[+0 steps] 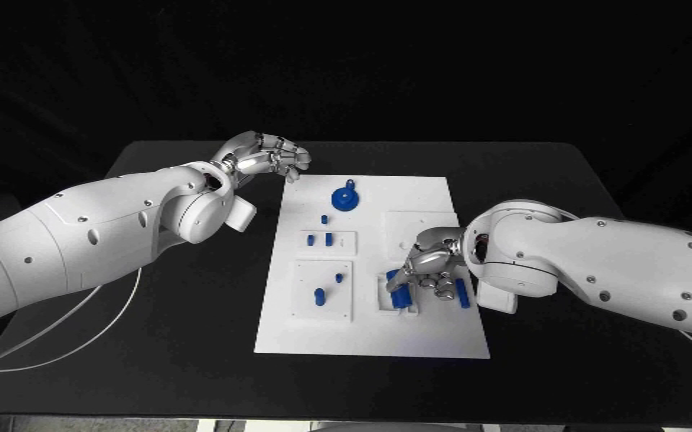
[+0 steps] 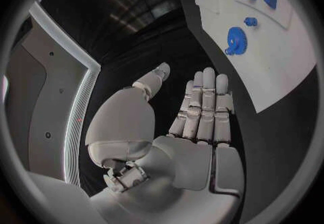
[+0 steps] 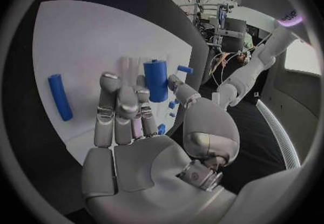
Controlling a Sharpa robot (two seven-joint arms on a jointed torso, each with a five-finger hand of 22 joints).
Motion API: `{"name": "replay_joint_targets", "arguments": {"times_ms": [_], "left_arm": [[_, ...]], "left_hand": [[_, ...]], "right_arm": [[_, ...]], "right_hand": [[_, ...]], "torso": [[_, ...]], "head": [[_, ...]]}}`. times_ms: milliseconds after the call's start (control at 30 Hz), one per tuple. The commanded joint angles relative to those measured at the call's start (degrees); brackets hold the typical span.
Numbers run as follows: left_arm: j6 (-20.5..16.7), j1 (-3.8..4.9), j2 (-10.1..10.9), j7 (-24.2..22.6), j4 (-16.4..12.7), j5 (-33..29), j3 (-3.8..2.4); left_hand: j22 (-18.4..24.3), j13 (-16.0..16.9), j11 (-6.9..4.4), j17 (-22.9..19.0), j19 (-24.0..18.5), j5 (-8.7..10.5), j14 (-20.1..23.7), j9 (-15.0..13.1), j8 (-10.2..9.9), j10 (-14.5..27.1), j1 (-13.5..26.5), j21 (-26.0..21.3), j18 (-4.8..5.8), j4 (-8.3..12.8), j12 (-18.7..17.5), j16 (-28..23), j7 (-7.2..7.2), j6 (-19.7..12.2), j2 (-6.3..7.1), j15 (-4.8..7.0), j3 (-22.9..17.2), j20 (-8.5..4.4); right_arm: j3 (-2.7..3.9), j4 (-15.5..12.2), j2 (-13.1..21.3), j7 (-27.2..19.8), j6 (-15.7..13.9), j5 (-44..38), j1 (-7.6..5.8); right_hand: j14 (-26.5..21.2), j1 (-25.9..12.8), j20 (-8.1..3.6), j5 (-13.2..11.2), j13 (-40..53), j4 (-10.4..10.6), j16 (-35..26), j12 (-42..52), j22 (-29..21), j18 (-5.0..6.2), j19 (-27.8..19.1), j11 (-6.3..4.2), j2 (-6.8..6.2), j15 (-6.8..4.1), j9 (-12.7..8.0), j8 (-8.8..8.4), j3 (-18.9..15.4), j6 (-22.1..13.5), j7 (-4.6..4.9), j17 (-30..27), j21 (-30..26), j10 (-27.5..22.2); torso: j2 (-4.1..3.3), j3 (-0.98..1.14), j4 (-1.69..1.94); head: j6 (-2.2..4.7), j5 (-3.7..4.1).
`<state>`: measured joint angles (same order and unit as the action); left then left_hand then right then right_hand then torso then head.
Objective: Assemble the parts on the task board
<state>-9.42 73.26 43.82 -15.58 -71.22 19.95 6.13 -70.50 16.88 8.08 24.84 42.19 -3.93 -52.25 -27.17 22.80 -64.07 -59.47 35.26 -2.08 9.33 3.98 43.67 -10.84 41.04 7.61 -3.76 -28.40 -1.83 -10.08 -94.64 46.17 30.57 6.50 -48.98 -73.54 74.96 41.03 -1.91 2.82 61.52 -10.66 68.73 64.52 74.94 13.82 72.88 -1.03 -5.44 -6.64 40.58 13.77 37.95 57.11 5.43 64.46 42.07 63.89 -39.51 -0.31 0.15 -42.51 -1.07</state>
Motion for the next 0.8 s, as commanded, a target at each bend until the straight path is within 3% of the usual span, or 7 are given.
{"name": "replay_joint_targets", "arguments": {"times_ms": [33,400,500,600,667,800], "left_arm": [[0.6,0.05,0.0,-0.4,-0.1,-0.4,-0.03],[0.6,0.06,0.1,-0.4,-0.1,-0.4,-0.03],[0.6,0.06,0.1,-0.4,-0.1,-0.4,-0.03],[0.5,0.06,0.1,-0.4,-0.1,-0.4,-0.03],[0.5,0.06,0.1,-0.4,-0.1,-0.4,-0.03],[0.6,0.06,0.1,-0.4,-0.1,-0.4,-0.03]], "left_hand": [[-0.1,0.1,-0.11,0.1,0.2,0.12,-0.3,0.1,0.3,0.4,0.5,-0.3,-1.18,-0.4,0.3,-0.3,-0.6,-0.5,0.14,-0.27,-0.1,0.13],[-0.1,0.1,-0.11,0.1,0.2,0.13,-0.3,0.1,0.3,0.4,0.5,-0.4,-1.18,-0.4,0.3,-0.4,-0.6,-0.5,0.16,-0.27,-0.1,0.13],[-0.1,0.1,-0.1,0.1,0.2,0.13,-0.3,0.1,0.3,0.4,0.5,-0.4,-1.18,-0.4,0.3,-0.4,-0.6,-0.5,0.16,-0.27,-0.1,0.13],[-0.1,0.1,-0.1,0.1,0.2,0.13,-0.3,0.1,0.3,0.4,0.5,-0.4,-1.18,-0.4,0.3,-0.4,-0.6,-0.5,0.16,-0.27,-0.1,0.13],[-0.1,0.1,-0.1,0.1,0.2,0.12,-0.3,0.1,0.3,0.4,0.5,-0.4,-1.18,-0.4,0.3,-0.4,-0.6,-0.5,0.17,-0.27,-0.1,0.13],[-0.1,0.1,-0.1,0.1,0.2,0.12,-0.3,0.1,0.3,0.4,0.5,-0.4,-1.19,-0.4,0.3,-0.4,-0.6,-0.5,0.18,-0.27,-0.1,0.13]], "right_arm": [[-0.06,0.0,-0.1,0.2,0.8,-0.9,0.21],[-0.06,0.6,-0.8,0.1,-0.2,-1.6,1.1],[-0.06,0.7,-0.8,0.1,0.1,-1.7,1.13],[-0.06,0.8,-0.8,0.1,0.1,-1.7,1.14],[-0.06,0.8,-0.8,0.1,0.1,-1.7,1.14],[-0.06,0.8,-0.8,0.0,0.4,-1.7,1.16]], "right_hand": [[0.0,-0.6,-0.09,0.0,0.1,0.1,-0.2,-0.3,1.0,1.18,-0.2,0.04,-0.02,-0.48,-0.1,-0.35,-0.2,0.3,0.0,0.1,0.2,0.0],[0.0,-1.0,-0.07,0.0,0.1,0.3,-0.3,-0.4,1.0,1.18,-0.2,0.06,-0.09,-0.47,-0.1,-0.44,-0.3,0.3,0.02,0.1,0.2,0.0],[-0.1,-2.2,0.0,0.0,0.2,0.7,-0.4,-0.6,0.9,1.18,-0.3,0.14,-0.73,-0.41,-0.1,-0.6,-1.0,0.1,0.09,0.1,0.2,-0.1],[-0.2,-5.0,0.12,0.0,0.3,1.4,-0.5,-0.8,0.9,1.16,-0.5,0.3,-2.57,-0.27,-0.2,-0.93,-3.3,-0.4,0.26,0.2,0.1,-0.4],[-0.3,-6.8,-0.05,0.0,0.4,1.7,-0.6,-1.0,0.9,1.18,-0.7,0.31,-2.42,-0.27,-0.3,-1.1,-4.9,-0.7,0.28,0.2,0.0,-0.6],[-0.6,-8.8,-0.67,0.0,0.8,-0.7,-0.8,-1.3,0.8,1.18,-1.3,0.33,-0.96,-0.38,-0.1,-1.36,-8.8,-0.9,0.11,0.5,-0.3,-1.0]], "torso": [[-0.01,0.01,0.08],[-0.02,0.12,0.03],[0.0,0.11,0.02],[0.0,0.08,0.03],[0.0,0.07,-0.01],[0.02,0.06,-0.03]], "head": [[-0.13,-0.01],[-0.36,-0.31],[-0.41,-0.38],[-0.5,-0.44],[-0.55,-0.45],[-0.65,-0.53]]}}
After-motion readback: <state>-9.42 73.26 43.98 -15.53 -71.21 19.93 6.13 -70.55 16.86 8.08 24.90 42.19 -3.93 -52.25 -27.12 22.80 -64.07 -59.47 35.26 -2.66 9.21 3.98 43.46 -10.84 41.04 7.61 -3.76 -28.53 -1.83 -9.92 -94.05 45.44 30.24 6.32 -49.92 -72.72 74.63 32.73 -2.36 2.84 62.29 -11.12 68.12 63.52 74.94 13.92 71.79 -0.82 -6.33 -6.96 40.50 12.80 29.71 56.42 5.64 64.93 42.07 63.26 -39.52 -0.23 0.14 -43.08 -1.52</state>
